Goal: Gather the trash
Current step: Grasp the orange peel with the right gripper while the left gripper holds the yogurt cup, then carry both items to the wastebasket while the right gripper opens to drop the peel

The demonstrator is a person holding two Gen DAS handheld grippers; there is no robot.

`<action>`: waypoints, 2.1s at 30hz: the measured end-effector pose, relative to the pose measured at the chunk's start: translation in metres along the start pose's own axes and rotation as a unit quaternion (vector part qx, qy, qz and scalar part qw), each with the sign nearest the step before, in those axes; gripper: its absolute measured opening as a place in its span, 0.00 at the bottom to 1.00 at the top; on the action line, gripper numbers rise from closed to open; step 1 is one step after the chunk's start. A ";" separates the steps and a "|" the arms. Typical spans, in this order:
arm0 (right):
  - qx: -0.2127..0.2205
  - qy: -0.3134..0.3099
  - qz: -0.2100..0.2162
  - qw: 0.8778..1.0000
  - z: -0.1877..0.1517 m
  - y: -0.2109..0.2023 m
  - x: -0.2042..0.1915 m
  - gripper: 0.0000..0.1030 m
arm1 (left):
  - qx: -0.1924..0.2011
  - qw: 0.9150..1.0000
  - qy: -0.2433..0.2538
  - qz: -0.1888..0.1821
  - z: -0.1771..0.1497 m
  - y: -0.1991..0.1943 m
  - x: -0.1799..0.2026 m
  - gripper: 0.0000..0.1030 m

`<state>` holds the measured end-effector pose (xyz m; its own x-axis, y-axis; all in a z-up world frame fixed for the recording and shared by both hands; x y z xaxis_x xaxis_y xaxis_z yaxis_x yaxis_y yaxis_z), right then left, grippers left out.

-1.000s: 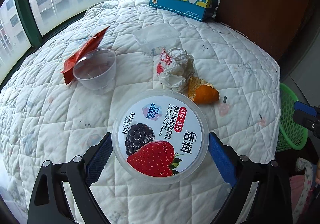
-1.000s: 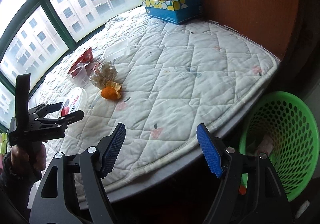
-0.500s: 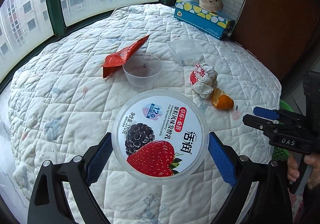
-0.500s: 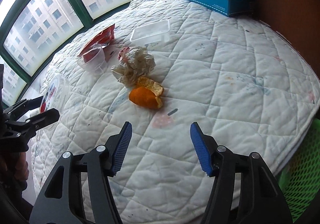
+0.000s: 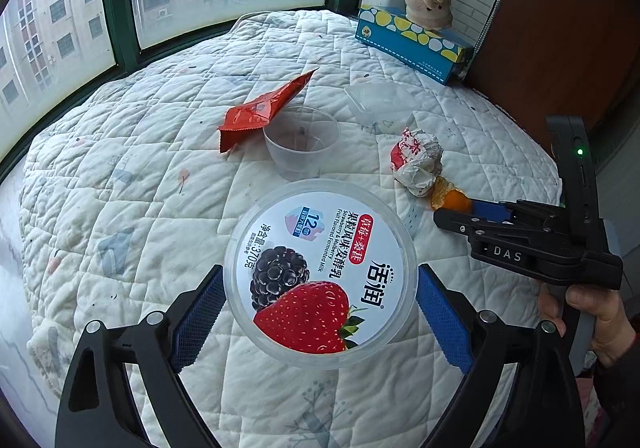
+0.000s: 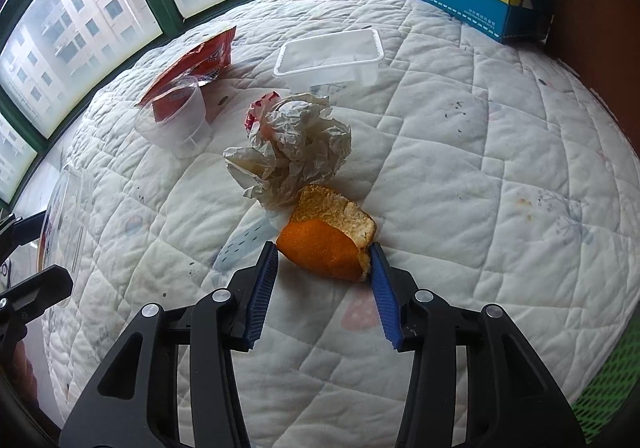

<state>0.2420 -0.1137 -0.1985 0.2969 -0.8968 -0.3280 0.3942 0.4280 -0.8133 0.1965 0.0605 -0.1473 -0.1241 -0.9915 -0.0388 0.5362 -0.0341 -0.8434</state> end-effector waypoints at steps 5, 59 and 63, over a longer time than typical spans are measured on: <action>0.007 0.003 -0.001 1.000 -0.003 -0.005 -0.001 0.41 | 0.000 1.000 0.001 -0.001 -0.001 -0.001 0.002 0.87; 0.133 0.232 -0.166 0.949 -0.190 -0.262 0.231 0.40 | 0.028 0.972 0.196 -0.125 -0.011 -0.068 0.296 0.87; 0.142 0.248 -0.178 0.942 -0.201 -0.273 0.246 0.50 | 0.029 0.969 0.210 -0.131 -0.011 -0.071 0.317 0.87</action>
<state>0.0325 -0.4734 -0.1534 -0.3124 -0.9011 -0.3008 0.6293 0.0409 -0.7761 0.1094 -0.2500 -0.1054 -0.5839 -0.8101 -0.0517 0.4854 -0.2974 -0.8222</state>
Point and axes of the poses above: each gripper's, at about its wrist camera, not at the fingertips, and y roughly the way its jaws point, x to its right, z to its top, the point moved 9 cm from there along y, roughly the way its jaws point, and after that the axes turned 14 degrees about z, right-handed, at the moved point
